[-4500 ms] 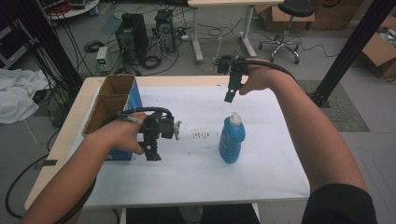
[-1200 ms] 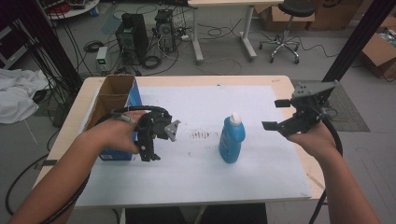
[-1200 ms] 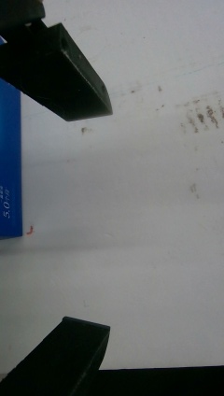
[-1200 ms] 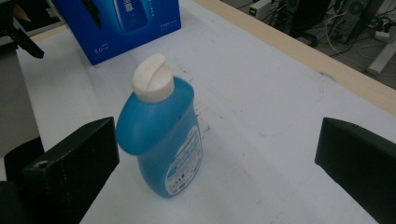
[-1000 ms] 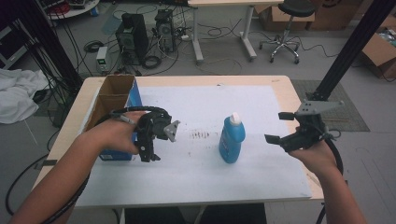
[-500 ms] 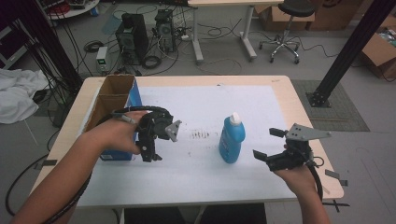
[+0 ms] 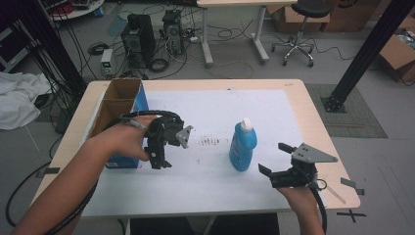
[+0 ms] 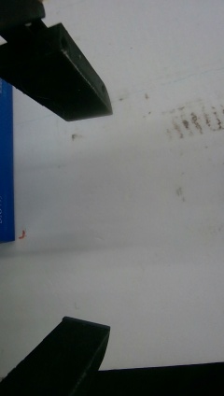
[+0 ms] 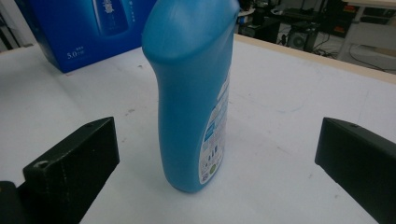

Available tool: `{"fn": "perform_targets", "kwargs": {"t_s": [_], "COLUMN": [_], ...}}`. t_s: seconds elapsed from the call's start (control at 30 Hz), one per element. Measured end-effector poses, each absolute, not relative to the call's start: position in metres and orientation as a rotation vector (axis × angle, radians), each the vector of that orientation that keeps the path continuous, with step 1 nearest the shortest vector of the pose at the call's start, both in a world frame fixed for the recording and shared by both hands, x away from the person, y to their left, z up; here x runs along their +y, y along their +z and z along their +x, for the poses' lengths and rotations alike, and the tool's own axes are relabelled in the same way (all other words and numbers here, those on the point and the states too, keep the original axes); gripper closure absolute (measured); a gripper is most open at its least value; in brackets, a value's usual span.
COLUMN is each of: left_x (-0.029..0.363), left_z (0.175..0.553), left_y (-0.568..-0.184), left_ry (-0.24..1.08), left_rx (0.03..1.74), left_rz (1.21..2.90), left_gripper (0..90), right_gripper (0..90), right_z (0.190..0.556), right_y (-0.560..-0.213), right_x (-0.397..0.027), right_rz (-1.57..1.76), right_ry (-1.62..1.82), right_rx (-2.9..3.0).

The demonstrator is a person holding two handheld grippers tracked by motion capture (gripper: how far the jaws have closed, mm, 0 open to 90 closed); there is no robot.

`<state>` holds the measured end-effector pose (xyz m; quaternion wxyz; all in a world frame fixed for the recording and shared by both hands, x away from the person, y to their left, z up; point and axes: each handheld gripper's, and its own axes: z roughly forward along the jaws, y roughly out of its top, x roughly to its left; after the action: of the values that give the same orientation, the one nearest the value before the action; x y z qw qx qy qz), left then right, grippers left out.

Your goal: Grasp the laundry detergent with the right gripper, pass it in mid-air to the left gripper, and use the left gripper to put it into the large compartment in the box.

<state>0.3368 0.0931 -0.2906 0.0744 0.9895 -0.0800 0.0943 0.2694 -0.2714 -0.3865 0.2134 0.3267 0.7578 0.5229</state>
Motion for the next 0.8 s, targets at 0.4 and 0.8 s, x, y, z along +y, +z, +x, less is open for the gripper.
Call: {"fn": "perform_targets", "kwargs": {"t_s": [0.4,0.8], "left_x": [0.094,0.099], "left_z": [0.335,0.333], "left_y": [-0.288,-0.285], "left_ry": [0.285,0.296], "left_rx": [-0.236,-0.224], "left_rz": [2.98,2.984], "left_gripper": [0.1,0.1], "right_gripper": [0.0,0.0], "right_z": [0.274,0.28], "right_y": [-0.411,-0.418], "right_x": [-0.241,-0.218], "right_rz": [0.93,0.988], "right_ry": [1.408,1.398], "right_rx": [2.064,2.002]}}
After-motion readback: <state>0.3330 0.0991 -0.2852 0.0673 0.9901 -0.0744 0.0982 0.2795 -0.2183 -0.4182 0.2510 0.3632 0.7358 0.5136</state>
